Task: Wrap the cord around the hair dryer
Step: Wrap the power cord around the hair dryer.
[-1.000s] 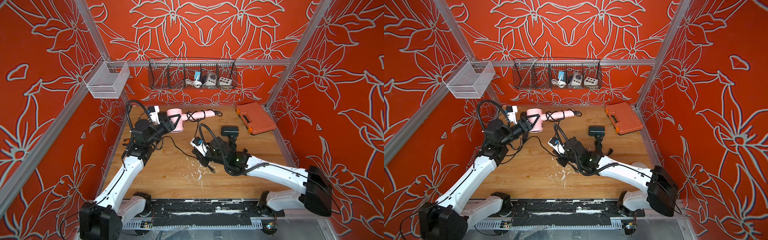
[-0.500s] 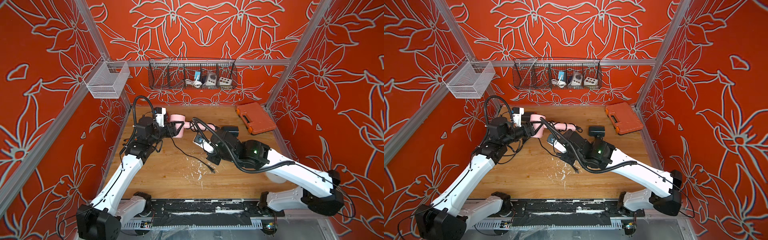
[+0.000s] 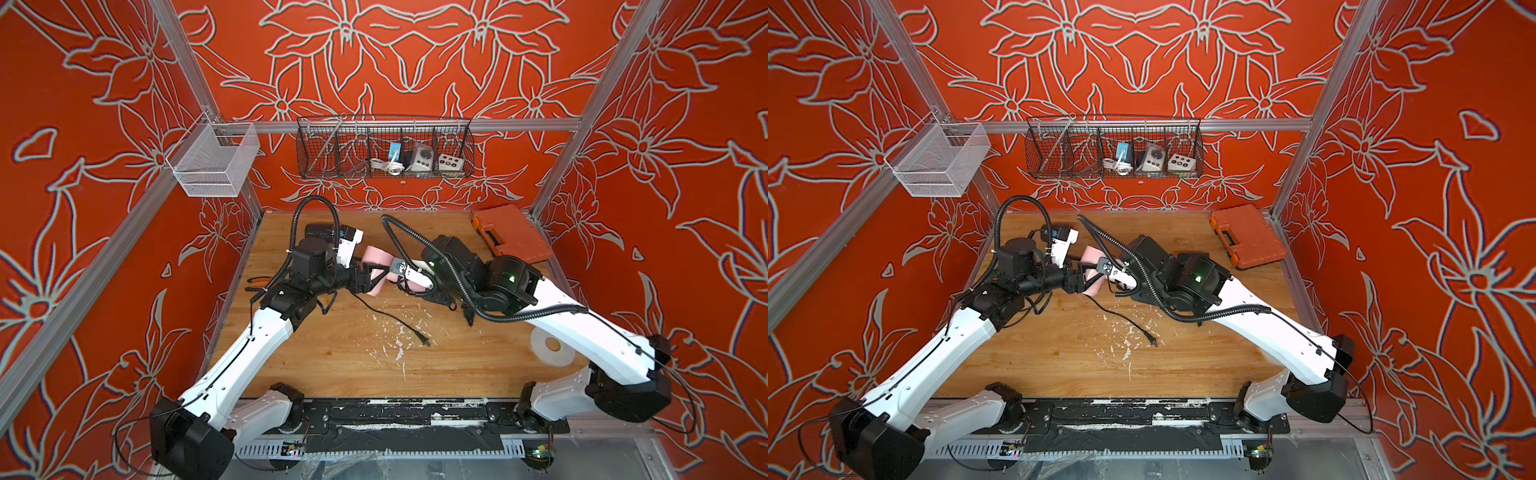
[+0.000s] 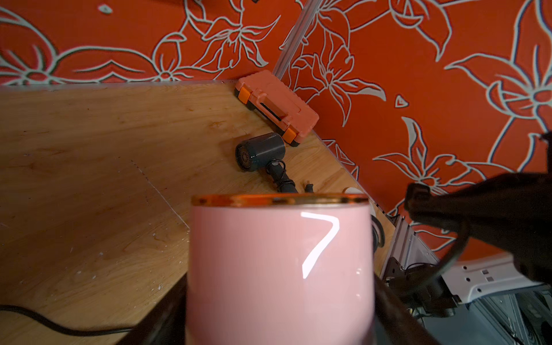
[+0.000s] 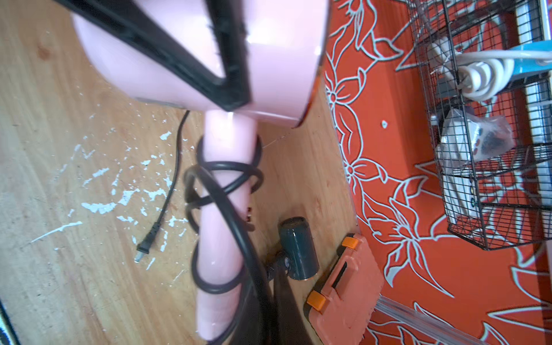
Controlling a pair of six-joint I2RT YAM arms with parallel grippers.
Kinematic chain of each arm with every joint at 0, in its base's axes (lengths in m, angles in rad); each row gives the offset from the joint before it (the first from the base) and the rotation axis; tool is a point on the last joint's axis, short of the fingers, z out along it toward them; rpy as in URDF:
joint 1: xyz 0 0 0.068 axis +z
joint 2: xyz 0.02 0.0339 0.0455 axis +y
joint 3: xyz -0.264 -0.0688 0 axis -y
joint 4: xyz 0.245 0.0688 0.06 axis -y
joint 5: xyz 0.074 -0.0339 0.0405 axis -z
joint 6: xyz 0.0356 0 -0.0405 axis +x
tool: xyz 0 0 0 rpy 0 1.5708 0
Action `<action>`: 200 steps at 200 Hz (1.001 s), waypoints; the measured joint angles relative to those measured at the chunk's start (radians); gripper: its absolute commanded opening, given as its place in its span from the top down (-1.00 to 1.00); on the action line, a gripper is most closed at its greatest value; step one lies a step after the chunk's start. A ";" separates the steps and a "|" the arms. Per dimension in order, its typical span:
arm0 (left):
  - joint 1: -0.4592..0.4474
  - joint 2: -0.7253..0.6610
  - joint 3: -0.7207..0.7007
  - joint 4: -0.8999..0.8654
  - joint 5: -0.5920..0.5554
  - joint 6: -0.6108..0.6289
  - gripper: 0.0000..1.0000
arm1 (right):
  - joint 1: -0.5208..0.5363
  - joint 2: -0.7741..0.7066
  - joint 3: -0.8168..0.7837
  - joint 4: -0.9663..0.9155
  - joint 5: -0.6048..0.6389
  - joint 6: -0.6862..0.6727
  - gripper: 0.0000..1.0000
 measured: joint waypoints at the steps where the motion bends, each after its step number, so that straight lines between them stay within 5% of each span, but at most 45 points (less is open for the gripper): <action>1: 0.000 0.000 0.000 0.000 0.002 0.001 1.00 | -0.002 0.000 0.000 0.000 -0.001 -0.001 1.00; 95: -0.003 -0.087 -0.077 0.124 0.141 -0.008 1.00 | -0.251 0.008 -0.173 0.206 -0.496 -0.004 1.00; 200: 0.011 -0.029 -0.175 0.290 0.184 -0.142 1.00 | -0.491 -0.130 -0.574 0.629 -1.062 0.243 1.00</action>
